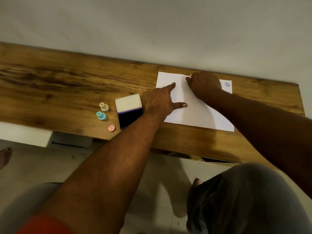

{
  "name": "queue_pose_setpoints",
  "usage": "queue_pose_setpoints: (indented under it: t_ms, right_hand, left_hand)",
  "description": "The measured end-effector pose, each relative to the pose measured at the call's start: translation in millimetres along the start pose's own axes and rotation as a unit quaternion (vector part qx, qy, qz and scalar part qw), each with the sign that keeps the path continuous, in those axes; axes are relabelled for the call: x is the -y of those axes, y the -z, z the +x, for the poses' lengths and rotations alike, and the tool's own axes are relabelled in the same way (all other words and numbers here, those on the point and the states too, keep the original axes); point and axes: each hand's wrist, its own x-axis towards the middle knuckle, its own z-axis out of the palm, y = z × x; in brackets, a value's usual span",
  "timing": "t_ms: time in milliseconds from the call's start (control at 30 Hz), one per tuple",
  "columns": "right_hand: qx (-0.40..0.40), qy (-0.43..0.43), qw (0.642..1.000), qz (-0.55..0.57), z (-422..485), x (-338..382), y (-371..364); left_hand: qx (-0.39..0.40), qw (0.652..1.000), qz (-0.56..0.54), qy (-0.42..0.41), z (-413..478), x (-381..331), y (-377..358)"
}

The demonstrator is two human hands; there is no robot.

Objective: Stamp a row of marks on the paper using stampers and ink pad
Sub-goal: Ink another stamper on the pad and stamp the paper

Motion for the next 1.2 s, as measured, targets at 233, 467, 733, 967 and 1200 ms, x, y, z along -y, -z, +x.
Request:
queue_pose_setpoints:
  t_ms: [233,467,733,967,1200]
  right_hand:
    - [0.026,-0.002,0.999,-0.023,0,2,5]
    - [0.006,-0.036,0.99,0.134,4,-14,10]
    - [-0.073,-0.253,0.739,0.619,-12,-54,8]
    - [-0.106,-0.148,0.857,0.483,-27,-55,0]
    - [-0.123,-0.154,0.853,0.483,-40,-47,13]
  left_hand:
    - [-0.003,1.0,-0.013,0.001,-2,-1,0]
    - [-0.011,1.0,-0.013,-0.004,-3,-2,4]
    - [-0.008,1.0,-0.01,-0.009,-6,-3,6]
    - [-0.023,0.996,0.083,0.017,-14,-15,9]
    - [-0.077,0.994,0.078,-0.019,-17,-24,14]
